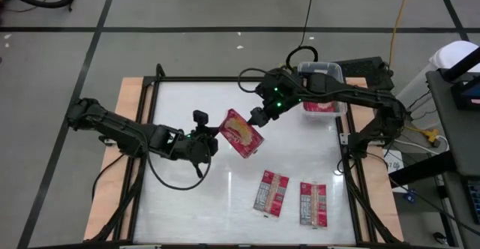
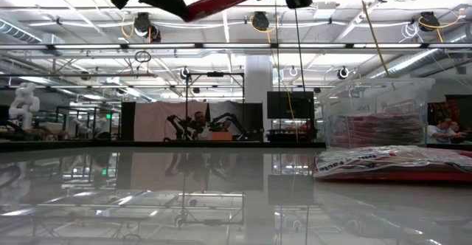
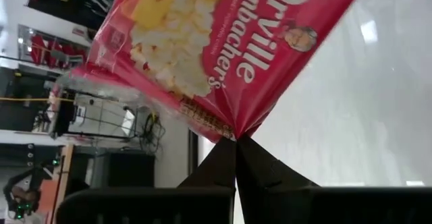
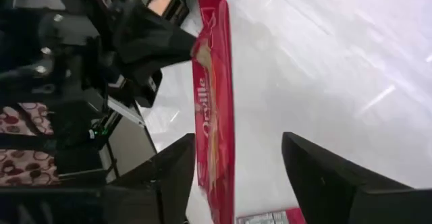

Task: Sort popcorn bags into baskets
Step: Put the red popcorn bag into the transparent container

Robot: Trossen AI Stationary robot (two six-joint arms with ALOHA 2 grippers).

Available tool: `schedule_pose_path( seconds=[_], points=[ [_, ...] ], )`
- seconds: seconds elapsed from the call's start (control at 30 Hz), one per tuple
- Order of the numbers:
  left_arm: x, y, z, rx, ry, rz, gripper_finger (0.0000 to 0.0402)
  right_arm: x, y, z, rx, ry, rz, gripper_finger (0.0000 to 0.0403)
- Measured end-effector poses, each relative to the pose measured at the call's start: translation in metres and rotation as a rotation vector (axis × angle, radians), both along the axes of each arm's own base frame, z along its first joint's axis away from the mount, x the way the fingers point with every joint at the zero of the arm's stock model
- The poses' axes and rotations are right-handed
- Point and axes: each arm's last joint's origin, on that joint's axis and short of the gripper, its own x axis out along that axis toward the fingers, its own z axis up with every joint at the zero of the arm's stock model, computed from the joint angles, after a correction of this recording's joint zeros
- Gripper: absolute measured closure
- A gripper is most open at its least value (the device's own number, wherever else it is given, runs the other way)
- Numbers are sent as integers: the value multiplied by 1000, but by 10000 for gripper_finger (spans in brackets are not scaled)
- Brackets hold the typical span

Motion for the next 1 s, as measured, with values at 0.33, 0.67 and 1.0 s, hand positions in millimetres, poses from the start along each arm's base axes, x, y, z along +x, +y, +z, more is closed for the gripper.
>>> schedule_pose_path(
  seconds=[0.33,0.67,1.0],
  points=[
    [9,7,-3,2,-12,22,401,6,2,-12,-1,56,48,181],
    [11,16,-2,18,-7,32,401,10,2,-28,-24,49,105,244],
    [12,17,-2,29,16,7,400,22,1,-44,4,-64,126,366]
  ],
)
